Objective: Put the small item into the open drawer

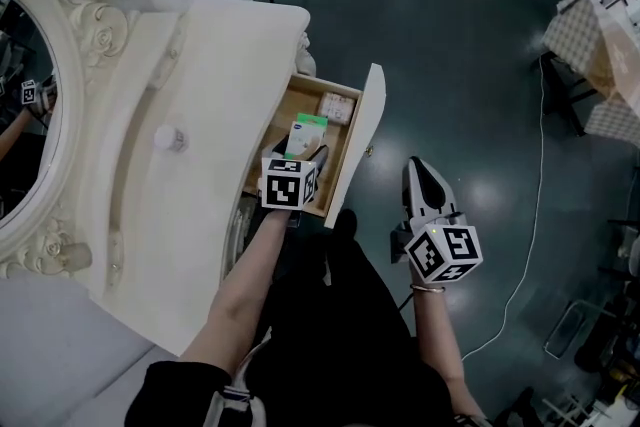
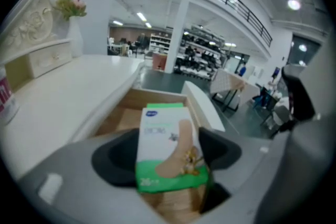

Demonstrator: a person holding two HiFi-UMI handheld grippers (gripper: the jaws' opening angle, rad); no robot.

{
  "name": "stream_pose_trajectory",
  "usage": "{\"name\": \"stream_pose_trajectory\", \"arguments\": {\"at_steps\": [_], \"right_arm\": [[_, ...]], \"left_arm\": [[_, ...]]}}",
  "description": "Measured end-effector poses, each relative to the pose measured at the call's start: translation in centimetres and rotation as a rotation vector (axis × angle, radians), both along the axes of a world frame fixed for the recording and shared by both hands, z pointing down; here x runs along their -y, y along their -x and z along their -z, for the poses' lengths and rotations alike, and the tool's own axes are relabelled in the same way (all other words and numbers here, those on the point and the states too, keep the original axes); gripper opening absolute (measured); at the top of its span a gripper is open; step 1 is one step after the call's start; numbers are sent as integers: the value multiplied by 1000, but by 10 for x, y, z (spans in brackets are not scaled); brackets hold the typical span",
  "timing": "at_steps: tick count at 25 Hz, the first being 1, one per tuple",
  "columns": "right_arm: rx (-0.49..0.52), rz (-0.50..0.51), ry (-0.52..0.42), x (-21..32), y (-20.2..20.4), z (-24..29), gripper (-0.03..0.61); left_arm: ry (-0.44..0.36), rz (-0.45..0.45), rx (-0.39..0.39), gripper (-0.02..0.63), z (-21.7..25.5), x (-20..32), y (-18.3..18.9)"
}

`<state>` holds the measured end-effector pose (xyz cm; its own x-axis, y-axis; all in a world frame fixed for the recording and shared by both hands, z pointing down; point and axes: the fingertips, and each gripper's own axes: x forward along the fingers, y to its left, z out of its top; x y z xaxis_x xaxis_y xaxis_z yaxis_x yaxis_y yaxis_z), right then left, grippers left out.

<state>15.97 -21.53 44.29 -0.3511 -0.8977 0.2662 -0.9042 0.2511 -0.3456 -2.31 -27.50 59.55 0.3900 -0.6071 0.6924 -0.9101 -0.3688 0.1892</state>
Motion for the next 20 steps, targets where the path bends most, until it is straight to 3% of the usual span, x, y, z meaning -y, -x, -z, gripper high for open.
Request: {"name": "stream_pose_trajectory", "arguments": {"at_steps": [20], "right_arm": [[14, 1, 75, 13, -9, -26, 5]], "left_arm": [[184, -78, 144, 360, -78, 13, -8]]}}
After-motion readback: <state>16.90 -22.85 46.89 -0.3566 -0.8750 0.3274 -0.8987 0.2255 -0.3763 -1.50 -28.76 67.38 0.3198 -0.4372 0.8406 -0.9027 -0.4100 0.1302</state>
